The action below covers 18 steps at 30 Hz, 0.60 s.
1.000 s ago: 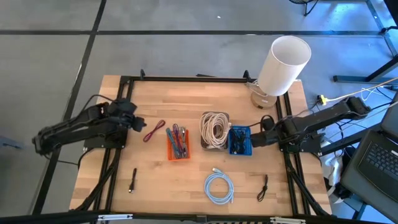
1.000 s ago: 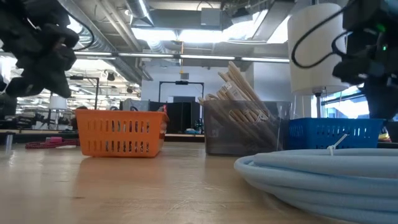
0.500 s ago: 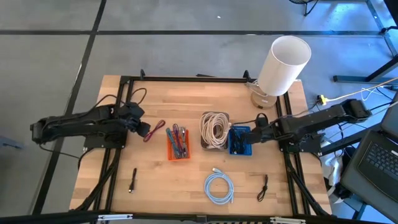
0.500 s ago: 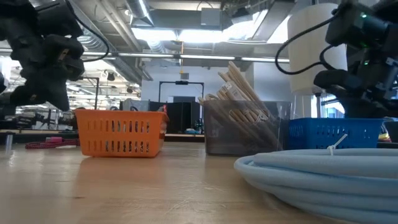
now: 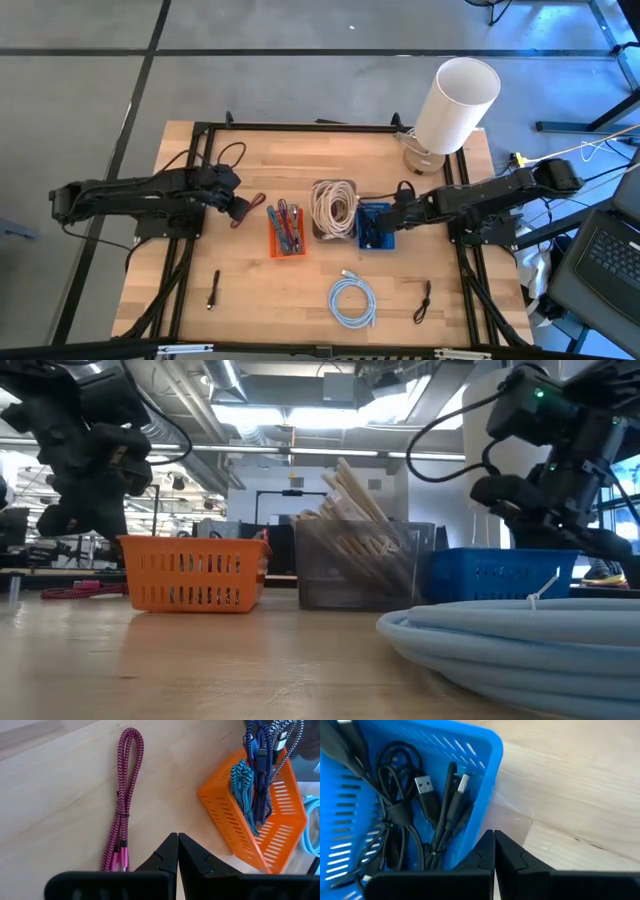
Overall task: Pick & Place USB Port
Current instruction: Adjust the bins
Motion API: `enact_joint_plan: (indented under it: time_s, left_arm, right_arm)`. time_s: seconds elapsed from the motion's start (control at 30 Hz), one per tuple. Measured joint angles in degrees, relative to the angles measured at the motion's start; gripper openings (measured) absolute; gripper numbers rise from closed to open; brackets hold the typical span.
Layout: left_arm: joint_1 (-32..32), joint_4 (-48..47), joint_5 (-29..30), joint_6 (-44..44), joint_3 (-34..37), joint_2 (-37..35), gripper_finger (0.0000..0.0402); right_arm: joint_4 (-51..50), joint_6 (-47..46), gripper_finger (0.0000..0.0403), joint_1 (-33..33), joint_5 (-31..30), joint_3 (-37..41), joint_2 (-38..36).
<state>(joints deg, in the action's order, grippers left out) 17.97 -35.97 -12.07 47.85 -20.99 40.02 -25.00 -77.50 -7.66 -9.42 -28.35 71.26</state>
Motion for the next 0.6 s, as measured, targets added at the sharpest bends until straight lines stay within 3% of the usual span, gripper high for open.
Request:
enact_joint_plan:
  time_s: [0.33,0.43,0.6]
  left_arm:
    - [0.01,4.39,-1.64,-0.63,0.00,1.54,0.0005]
    - [0.01,7.56,-1.60,-0.62,0.00,2.51,0.0004]
    - [-0.90,5.11,-3.26,-0.57,0.00,5.96,0.0002]
  right_arm:
    - [1.04,1.49,0.0000,0.00,0.20,-1.78,2.26]
    - [-1.00,1.49,0.0000,0.00,0.18,-1.78,2.25]
    - [-5.88,1.51,0.0000,0.00,-0.17,-1.78,1.85]
